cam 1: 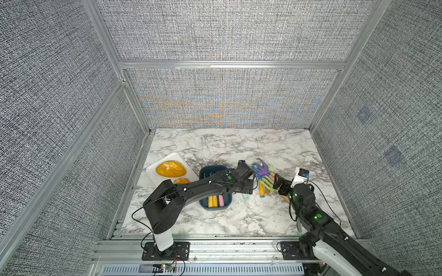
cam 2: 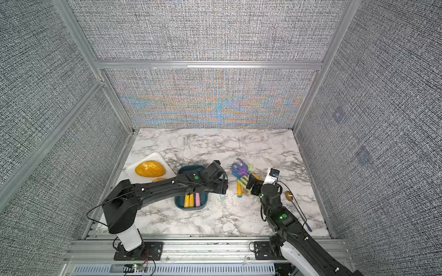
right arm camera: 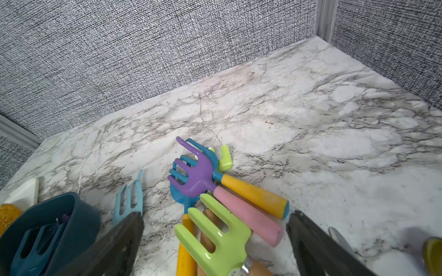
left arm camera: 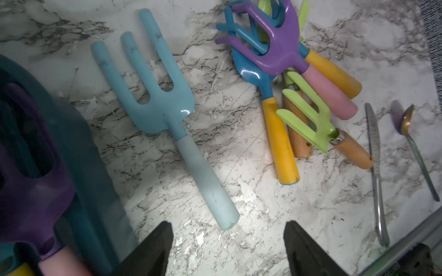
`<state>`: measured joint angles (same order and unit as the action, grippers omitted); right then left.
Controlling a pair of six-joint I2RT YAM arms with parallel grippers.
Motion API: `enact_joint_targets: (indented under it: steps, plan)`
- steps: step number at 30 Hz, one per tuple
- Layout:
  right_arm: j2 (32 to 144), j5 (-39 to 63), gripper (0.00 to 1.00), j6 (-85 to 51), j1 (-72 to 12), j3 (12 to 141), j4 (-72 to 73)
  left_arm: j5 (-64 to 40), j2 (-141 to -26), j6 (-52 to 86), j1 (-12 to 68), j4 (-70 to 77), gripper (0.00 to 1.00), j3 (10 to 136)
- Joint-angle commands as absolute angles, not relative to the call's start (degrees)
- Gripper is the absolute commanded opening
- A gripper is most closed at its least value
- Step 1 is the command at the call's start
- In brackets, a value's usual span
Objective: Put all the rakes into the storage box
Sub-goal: Pick up the rake at the center of the board.
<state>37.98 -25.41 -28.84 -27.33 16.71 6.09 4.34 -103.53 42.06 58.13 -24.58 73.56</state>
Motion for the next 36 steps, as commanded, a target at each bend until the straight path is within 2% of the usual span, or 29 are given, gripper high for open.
enact_joint_targets:
  steps: [1, 9, 19, 21, 27, 36]
  plan:
    - [38.12, -27.39, 0.99, -29.43, -27.33, 16.62, 7.83, 7.82, -106.84, 41.76, 58.27, -29.42, 0.78, 76.17]
    - [38.49, -27.60, 0.99, -29.46, -27.34, 16.36, 8.09, 12.42, -116.80, 39.92, 58.36, -34.39, 0.64, 83.68]
    - [39.63, -26.52, 0.99, -29.70, -27.38, 16.69, 8.44, 17.40, -125.92, 38.43, 58.27, -40.04, 0.64, 92.52]
    - [39.66, -26.53, 0.99, -29.79, -27.34, 16.65, 8.38, 17.86, -127.04, 38.01, 58.32, -40.39, 0.60, 93.54]
    - [39.21, -26.24, 0.99, -29.87, -27.35, 16.62, 8.18, 17.12, -128.76, 37.62, 58.27, -40.98, 0.42, 95.87]
    - [39.33, -26.56, 0.99, -29.86, -27.34, 16.59, 8.09, 14.95, -124.05, 37.07, 58.70, -40.23, 0.04, 94.99]
